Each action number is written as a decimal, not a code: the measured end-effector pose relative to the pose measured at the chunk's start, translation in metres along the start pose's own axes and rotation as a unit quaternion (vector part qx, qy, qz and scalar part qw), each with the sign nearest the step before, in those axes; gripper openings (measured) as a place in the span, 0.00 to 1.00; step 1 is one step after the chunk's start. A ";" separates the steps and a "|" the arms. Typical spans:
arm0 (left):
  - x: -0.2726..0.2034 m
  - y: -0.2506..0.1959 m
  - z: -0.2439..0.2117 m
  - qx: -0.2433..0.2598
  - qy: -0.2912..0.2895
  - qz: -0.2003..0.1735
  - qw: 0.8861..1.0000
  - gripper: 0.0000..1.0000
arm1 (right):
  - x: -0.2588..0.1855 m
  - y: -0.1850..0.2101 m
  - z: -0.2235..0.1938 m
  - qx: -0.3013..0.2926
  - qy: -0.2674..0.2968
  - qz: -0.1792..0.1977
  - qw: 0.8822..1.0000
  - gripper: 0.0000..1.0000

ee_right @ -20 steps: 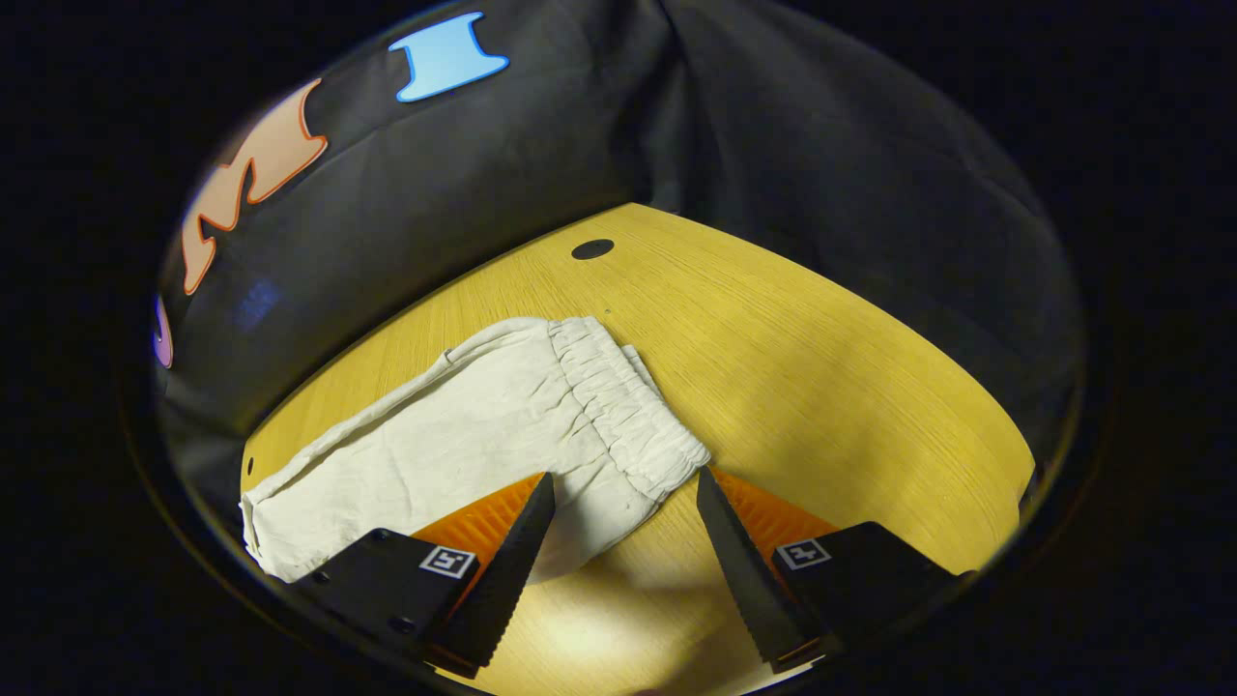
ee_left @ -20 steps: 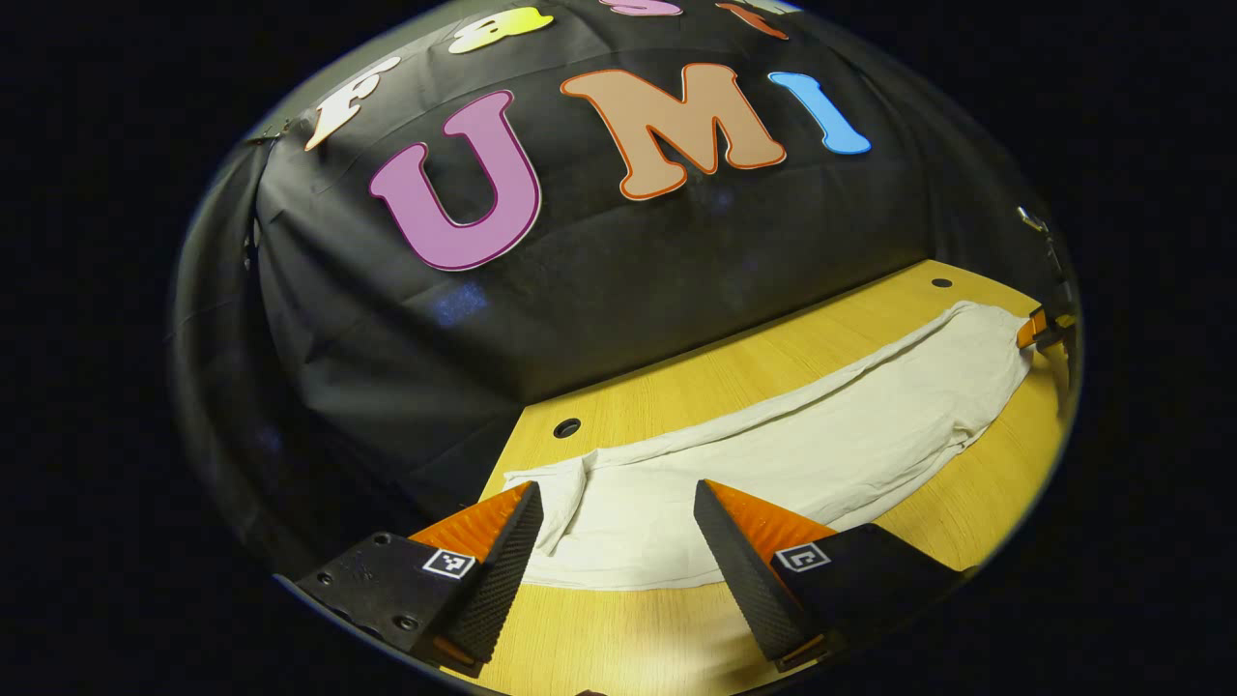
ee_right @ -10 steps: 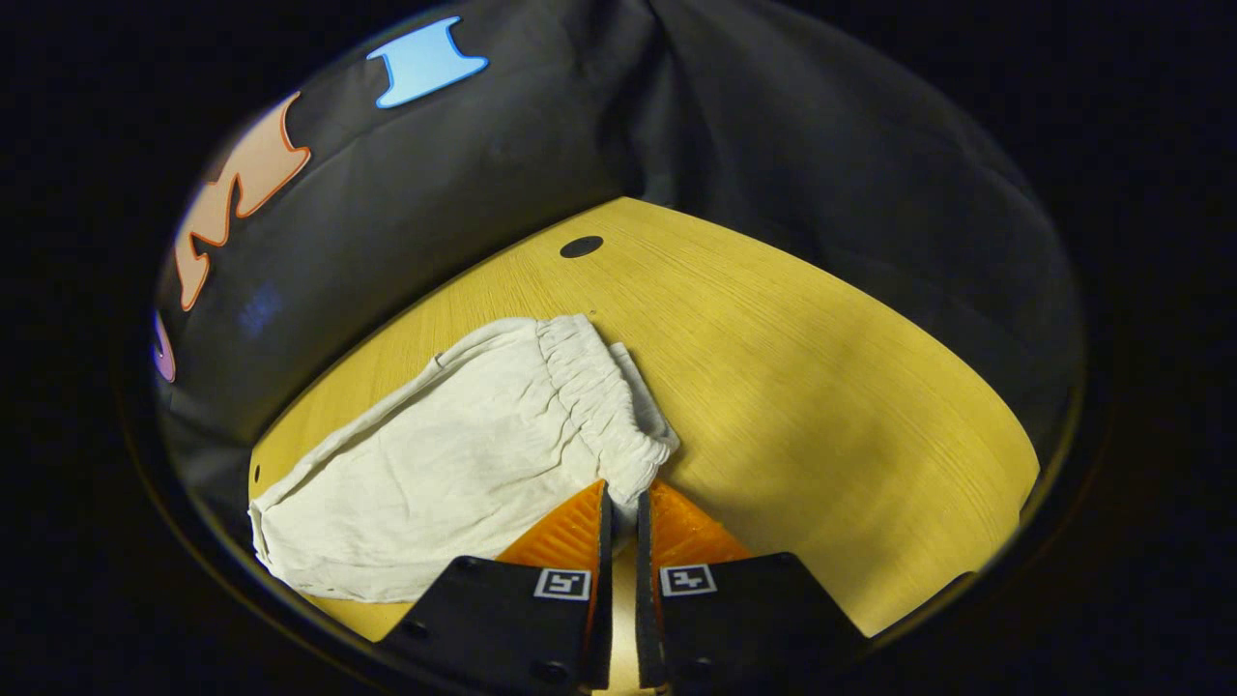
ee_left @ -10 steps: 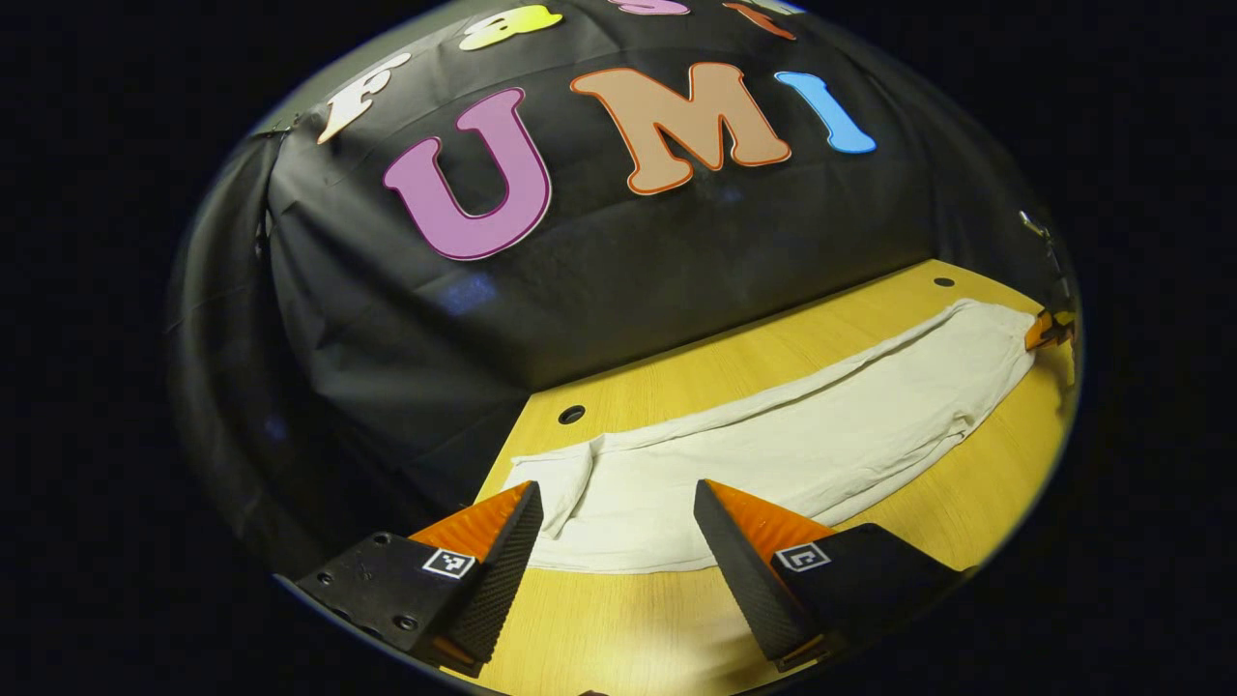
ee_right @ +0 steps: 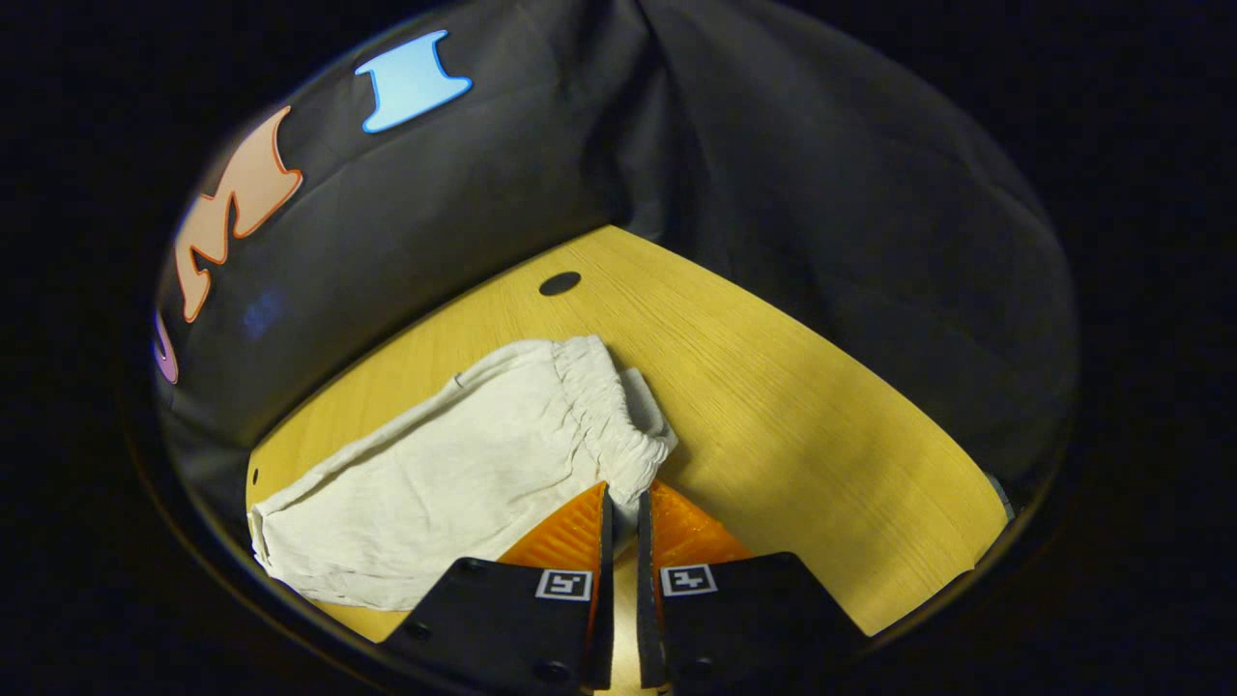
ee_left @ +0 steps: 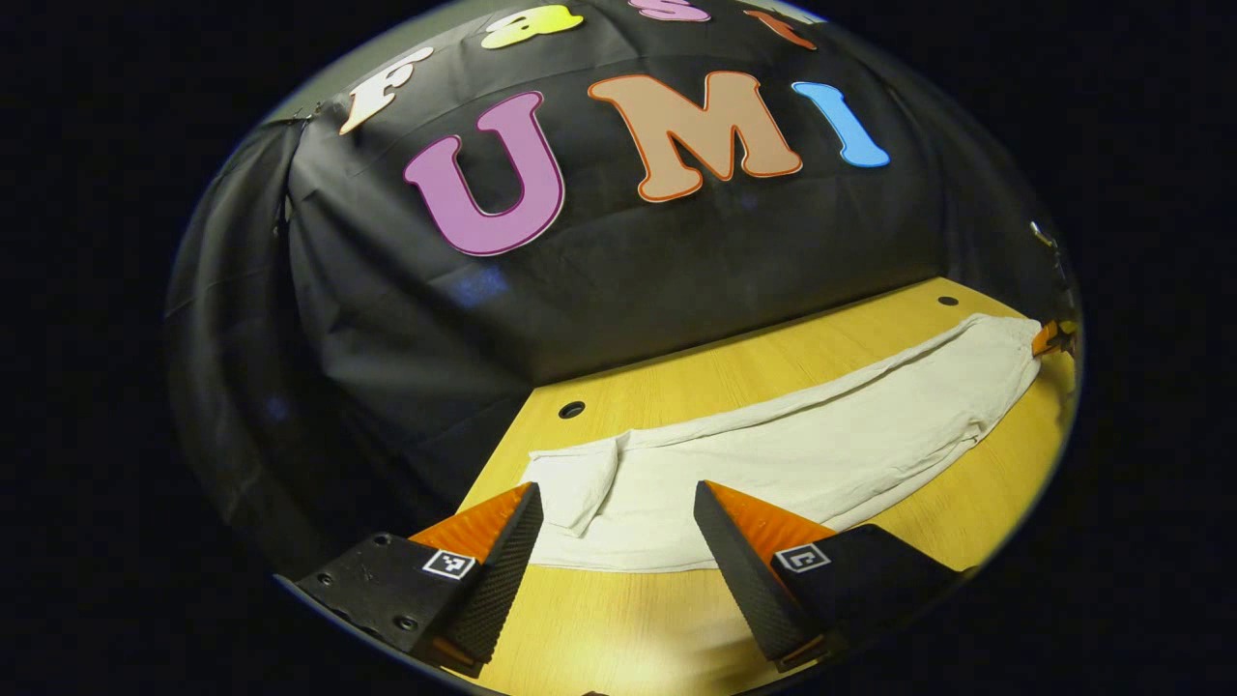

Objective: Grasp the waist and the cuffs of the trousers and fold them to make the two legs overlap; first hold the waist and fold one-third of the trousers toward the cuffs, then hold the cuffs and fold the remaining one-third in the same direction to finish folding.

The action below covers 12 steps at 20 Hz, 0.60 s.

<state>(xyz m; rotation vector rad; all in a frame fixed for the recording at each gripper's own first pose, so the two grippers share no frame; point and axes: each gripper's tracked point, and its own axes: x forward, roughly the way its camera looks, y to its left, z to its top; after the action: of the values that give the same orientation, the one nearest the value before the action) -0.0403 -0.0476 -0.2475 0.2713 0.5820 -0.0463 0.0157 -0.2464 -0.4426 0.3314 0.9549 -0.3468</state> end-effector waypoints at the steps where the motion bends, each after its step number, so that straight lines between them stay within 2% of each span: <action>1: 0.002 -0.002 -0.001 -0.004 0.004 -0.006 1.000 0.96 | -0.008 0.006 0.009 -0.006 -0.011 0.008 1.000 0.12; 3: 0.004 -0.002 0.001 -0.010 0.000 -0.016 1.000 0.96 | -0.030 0.024 0.025 -0.012 -0.032 0.031 0.999 0.12; 4: 0.007 0.000 0.002 -0.013 -0.002 -0.019 1.000 1.00 | -0.038 0.025 0.031 -0.013 -0.040 0.041 0.998 0.12; 5: 0.008 0.004 0.001 -0.015 -0.002 -0.021 1.000 0.96 | -0.045 0.026 0.038 -0.014 -0.048 0.053 0.997 0.12; 7: 0.014 0.011 0.004 -0.022 -0.004 -0.024 0.999 0.96 | -0.065 0.023 0.054 -0.024 -0.064 0.071 0.995 0.12; 8: 0.017 0.017 0.004 -0.025 -0.007 -0.026 0.999 1.00 | -0.075 0.022 0.060 -0.032 -0.069 0.077 0.994 0.12; 9: 0.017 0.022 0.004 -0.027 -0.008 -0.029 0.999 0.96 | -0.086 0.027 0.067 -0.038 -0.074 0.086 0.993 0.12; 12: 0.022 0.036 0.000 -0.037 -0.009 -0.034 0.999 0.96 | -0.108 0.033 0.087 -0.047 -0.090 0.108 0.989 0.12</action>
<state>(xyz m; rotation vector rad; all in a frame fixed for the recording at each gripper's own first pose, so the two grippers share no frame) -0.0172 -0.0121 -0.2505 0.1797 0.5731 -0.0929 0.0362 -0.2383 -0.3019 0.3081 0.7477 -0.1310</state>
